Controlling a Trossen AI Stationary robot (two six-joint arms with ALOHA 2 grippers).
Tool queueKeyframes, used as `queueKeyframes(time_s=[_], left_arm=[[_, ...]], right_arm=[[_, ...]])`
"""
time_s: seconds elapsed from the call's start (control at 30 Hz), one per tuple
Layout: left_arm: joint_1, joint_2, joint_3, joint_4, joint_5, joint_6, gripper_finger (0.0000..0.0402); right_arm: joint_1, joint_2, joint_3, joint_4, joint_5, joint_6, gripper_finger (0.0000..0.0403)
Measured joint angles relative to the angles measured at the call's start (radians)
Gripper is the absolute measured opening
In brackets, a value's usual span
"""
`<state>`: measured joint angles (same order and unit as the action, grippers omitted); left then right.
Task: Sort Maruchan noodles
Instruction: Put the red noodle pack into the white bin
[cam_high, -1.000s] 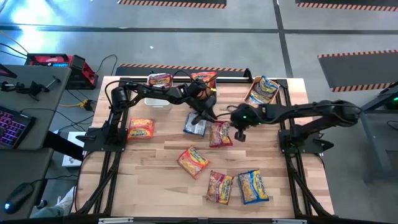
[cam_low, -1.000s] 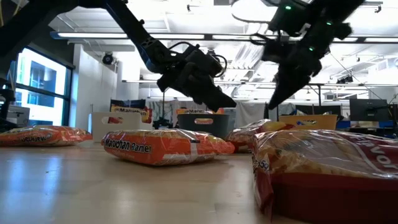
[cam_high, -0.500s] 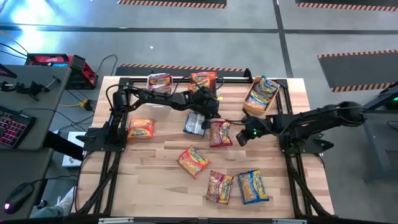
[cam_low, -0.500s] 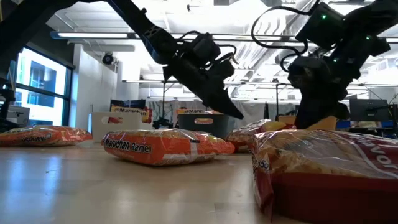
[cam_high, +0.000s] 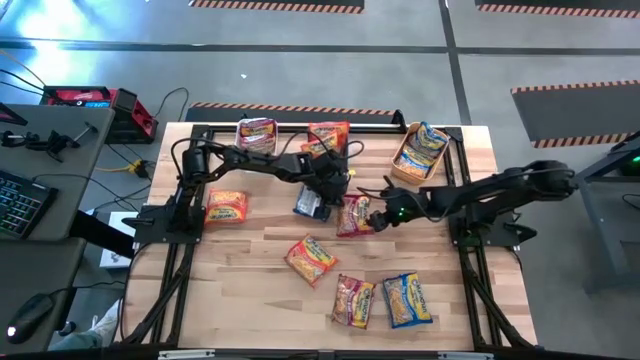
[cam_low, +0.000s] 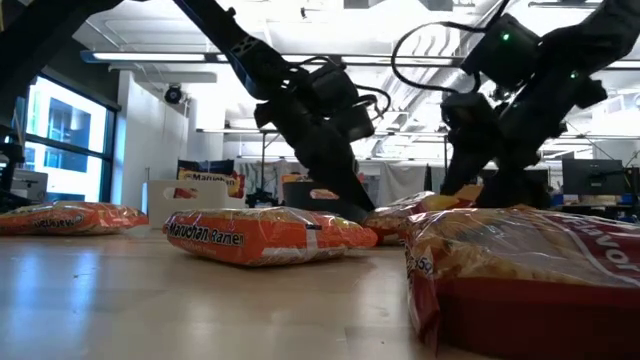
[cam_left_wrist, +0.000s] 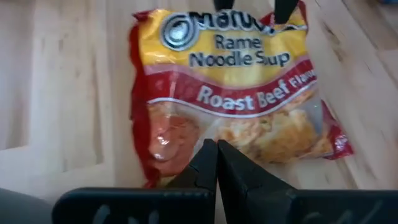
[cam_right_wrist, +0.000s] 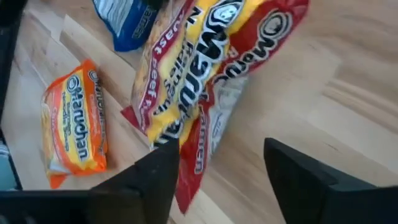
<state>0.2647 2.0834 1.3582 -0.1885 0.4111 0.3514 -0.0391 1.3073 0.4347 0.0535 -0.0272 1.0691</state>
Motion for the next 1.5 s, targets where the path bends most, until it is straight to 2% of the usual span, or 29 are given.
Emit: queueKeyframes(time_s=[0.23, 0.4, 0.53, 0.67, 0.8, 1.0, 1.13, 1.23, 1.33, 1.5], left_arm=[[-0.007, 0.004, -0.003, -0.005, 0.025, -0.008, 0.0], [-0.007, 0.028, 0.0, 0.022, 0.024, -0.005, 0.0], [-0.007, 0.041, 0.001, 0.039, 0.028, -0.021, 0.0], [-0.007, 0.04, -0.001, 0.058, 0.027, -0.026, 0.0], [0.007, 0.032, -0.004, 0.076, 0.023, -0.043, 0.0], [0.046, 0.015, -0.005, 0.067, 0.034, -0.08, 0.0], [0.077, -0.01, -0.005, 0.079, 0.11, -0.088, 0.0], [0.098, -0.045, -0.004, 0.084, 0.196, -0.088, 0.0], [0.105, -0.073, 0.002, 0.081, 0.213, -0.088, 0.0005], [0.104, -0.082, 0.033, 0.082, 0.261, -0.08, 0.0038]], right_arm=[[-0.026, 0.14, 0.0, 0.153, 0.051, 0.03, 0.0243], [-0.064, 0.229, 0.0, 0.302, 0.008, -0.004, 0.0243], [-0.077, 0.26, 0.0, 0.388, -0.024, -0.041, 0.0243], [-0.08, 0.26, 0.0, 0.398, -0.011, -0.055, 0.0236], [-0.074, 0.26, 0.0, 0.399, 0.033, -0.076, 0.019], [-0.065, 0.257, 0.0, 0.397, 0.062, -0.152, 0.0072], [-0.067, 0.25, 0.001, 0.391, 0.035, -0.259, 0.0011], [-0.076, 0.214, 0.001, 0.385, -0.033, -0.37, 0.001], [-0.095, 0.151, 0.003, 0.335, -0.11, -0.463, 0.0012], [-0.116, 0.047, 0.093, 0.06, -0.191, -0.701, 0.0003]])
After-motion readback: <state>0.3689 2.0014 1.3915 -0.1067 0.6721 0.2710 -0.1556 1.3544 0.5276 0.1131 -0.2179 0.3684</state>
